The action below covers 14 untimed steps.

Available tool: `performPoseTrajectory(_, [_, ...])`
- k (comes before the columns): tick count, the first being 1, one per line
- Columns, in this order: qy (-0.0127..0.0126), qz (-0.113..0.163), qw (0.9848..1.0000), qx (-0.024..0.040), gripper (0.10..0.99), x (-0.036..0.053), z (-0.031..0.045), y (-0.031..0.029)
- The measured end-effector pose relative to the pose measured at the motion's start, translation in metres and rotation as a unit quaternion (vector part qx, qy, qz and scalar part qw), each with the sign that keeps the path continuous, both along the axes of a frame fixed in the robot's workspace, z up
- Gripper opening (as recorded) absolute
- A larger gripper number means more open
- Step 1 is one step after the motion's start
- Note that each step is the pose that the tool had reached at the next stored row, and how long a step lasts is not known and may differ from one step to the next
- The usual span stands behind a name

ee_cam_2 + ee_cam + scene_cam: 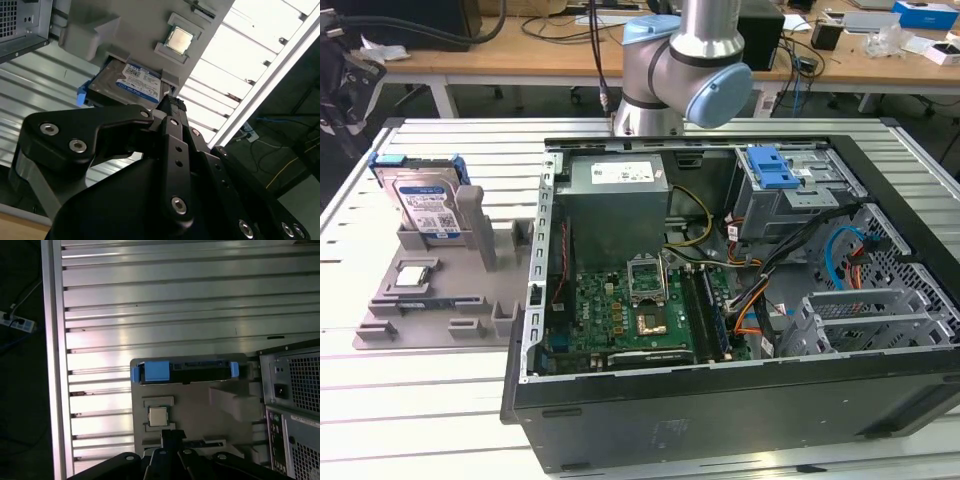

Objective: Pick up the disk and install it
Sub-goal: 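Reach for the disk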

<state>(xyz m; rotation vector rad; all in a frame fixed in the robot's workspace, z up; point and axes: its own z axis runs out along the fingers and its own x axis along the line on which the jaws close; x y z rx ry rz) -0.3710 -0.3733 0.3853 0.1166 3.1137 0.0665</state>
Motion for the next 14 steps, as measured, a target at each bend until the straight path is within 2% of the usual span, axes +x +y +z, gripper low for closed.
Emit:
performPoseTrajectory(5, [0.0001,0.000,1.0000,-0.0007,0.106,-0.0090,-0.0027,0.0098])
performPoseTrajectory(14, [0.0000,0.000,1.0000,-0.0006,0.106,-0.0115,-0.0030,0.0109])
